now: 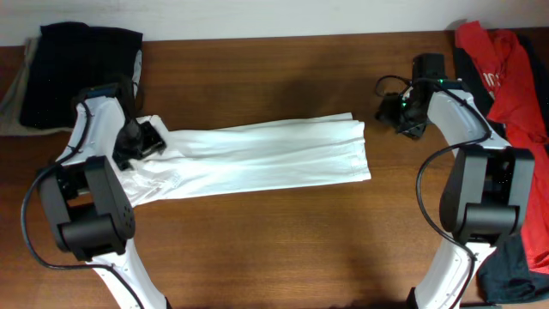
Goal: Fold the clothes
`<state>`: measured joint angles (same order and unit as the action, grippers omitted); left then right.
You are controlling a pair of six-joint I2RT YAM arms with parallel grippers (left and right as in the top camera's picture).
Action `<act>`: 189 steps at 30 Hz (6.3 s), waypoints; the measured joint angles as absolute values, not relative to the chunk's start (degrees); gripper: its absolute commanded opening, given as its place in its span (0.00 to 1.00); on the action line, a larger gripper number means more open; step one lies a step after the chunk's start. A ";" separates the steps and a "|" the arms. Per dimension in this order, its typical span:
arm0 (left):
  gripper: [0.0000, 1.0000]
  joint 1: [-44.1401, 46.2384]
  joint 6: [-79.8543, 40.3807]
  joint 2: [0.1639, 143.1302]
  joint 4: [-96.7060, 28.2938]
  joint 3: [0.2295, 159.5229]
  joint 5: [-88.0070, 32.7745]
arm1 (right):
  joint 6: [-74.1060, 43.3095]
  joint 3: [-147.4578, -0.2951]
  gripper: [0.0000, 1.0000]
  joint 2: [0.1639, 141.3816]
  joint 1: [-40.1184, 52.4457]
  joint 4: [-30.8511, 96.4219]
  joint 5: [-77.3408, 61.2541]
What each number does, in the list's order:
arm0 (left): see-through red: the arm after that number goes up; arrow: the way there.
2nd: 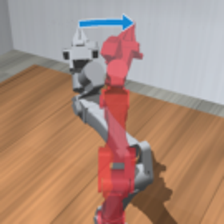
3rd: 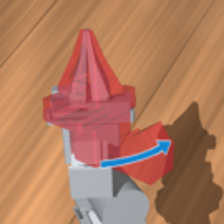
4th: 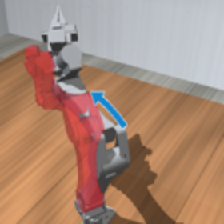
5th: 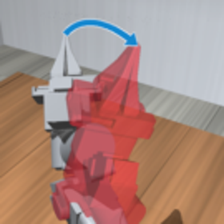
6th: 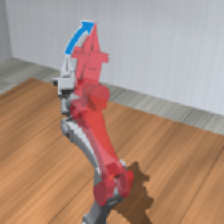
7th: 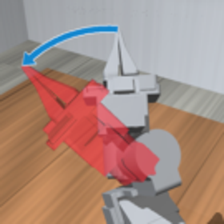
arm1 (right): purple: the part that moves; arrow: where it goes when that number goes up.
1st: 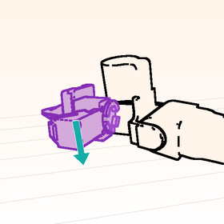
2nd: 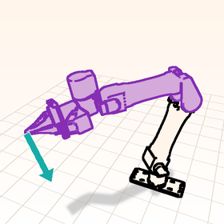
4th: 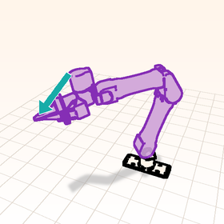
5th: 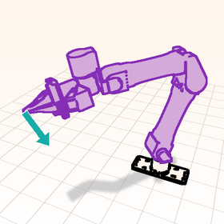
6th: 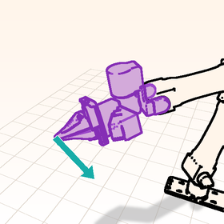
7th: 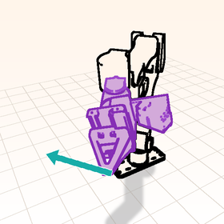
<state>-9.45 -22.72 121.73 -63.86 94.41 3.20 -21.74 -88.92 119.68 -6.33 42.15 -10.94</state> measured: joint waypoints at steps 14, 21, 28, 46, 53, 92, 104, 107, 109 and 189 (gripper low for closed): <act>0.99 -9.45 -22.72 121.73 -68.58 94.43 -1.72 | 3.42 -80.86 0.99 119.09 -7.40 48.49 -34.63; 0.99 -9.45 -22.72 121.73 -68.42 94.43 -1.74 | -0.08 -80.40 0.45 119.37 -1.19 44.27 -34.54; 0.99 -9.45 -22.72 121.73 -68.36 94.43 -1.74 | -10.52 -80.40 0.04 120.95 2.70 41.06 -27.86; 0.99 -9.45 -22.72 121.73 -67.90 94.41 -1.76 | -16.53 -82.28 0.04 103.11 13.85 49.58 -6.72; 0.99 -9.45 -22.72 121.73 -65.80 92.23 -1.74 | -18.57 -82.28 0.61 113.80 29.61 41.06 -6.94; 0.99 -9.45 -22.72 121.73 -64.12 92.03 -1.76 | -27.59 -79.02 0.84 114.63 22.74 16.78 -26.76; 0.99 -9.45 -22.72 121.73 -63.99 92.01 -1.74 | -19.57 -89.43 0.10 114.87 8.29 44.75 -33.67; 0.99 -9.45 -22.72 121.73 -63.86 92.01 -1.74 | -21.45 -84.14 0.07 114.93 16.67 41.82 -25.10; 0.99 -9.45 -22.72 121.73 -64.03 92.01 -1.74 | -25.39 -81.43 0.06 114.98 21.54 36.88 -21.52; 0.32 27.55 -18.02 142.76 -85.41 133.73 -7.09 | -20.32 -110.45 0.99 117.91 -12.38 63.46 -6.66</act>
